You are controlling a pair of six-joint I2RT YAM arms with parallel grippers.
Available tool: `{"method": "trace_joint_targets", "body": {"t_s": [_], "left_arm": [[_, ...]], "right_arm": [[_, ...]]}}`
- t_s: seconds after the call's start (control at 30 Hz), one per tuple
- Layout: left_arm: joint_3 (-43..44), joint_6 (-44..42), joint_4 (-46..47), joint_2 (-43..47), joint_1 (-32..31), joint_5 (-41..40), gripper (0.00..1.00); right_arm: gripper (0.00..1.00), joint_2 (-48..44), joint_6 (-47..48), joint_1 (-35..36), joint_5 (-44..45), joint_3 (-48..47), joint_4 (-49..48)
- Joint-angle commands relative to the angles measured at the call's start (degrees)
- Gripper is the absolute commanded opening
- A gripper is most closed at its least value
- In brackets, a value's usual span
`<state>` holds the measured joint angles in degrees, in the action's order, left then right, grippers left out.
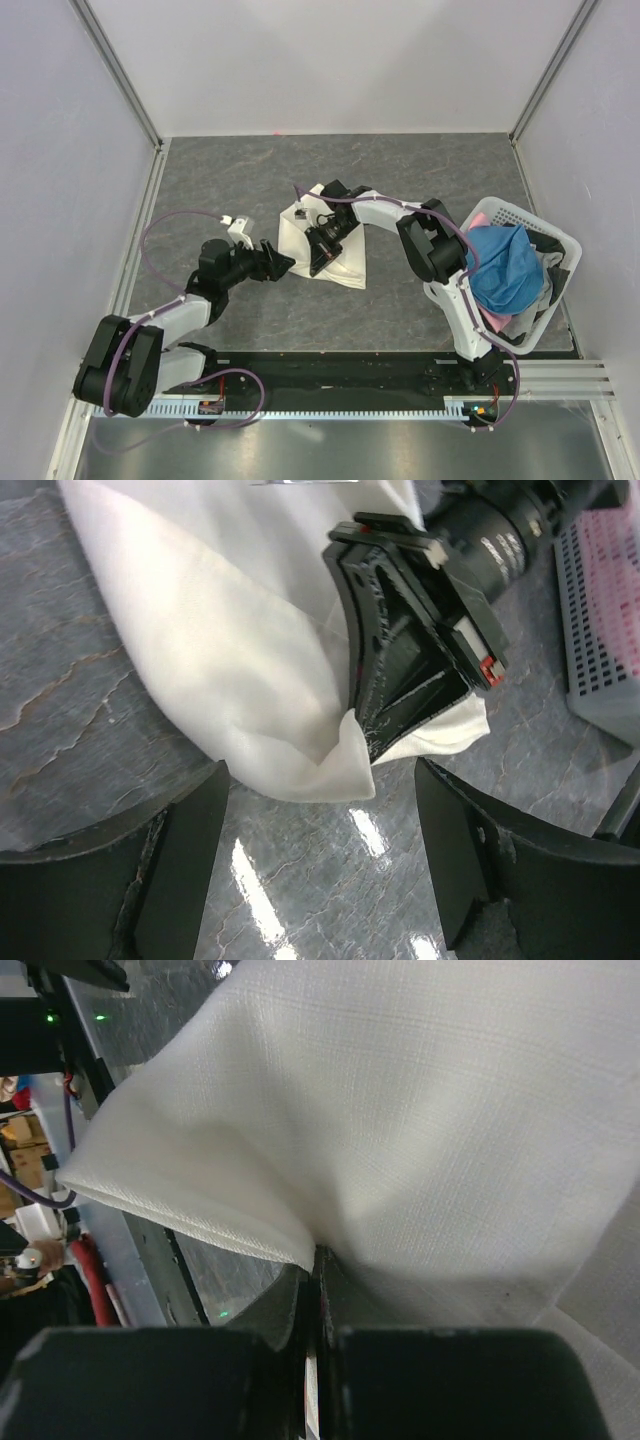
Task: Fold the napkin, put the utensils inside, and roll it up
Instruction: Roll the napkin with the utensil
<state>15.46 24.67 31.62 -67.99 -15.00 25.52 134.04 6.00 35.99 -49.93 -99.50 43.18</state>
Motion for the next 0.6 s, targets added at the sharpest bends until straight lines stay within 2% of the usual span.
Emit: {"method": "trace_joint_targets", "body": {"t_s": [0.0, 0.4, 0.57], "left_arm": [[2.3, -7.0, 4.4, -1.5, -2.6, -1.8, 0.82], [4.0, -8.2, 8.4, -6.9, -5.5, -1.1, 0.81], [4.8, -8.7, 8.2, -8.5, -6.1, -2.0, 0.78]], "right_arm": [[0.00, 2.5, -0.8, -1.1, -2.9, -2.5, 3.5], [0.00, 5.6, -2.0, -2.2, -3.7, -4.6, 5.4], [0.00, 6.1, -2.1, -2.5, -4.0, -5.1, 5.6]]}}
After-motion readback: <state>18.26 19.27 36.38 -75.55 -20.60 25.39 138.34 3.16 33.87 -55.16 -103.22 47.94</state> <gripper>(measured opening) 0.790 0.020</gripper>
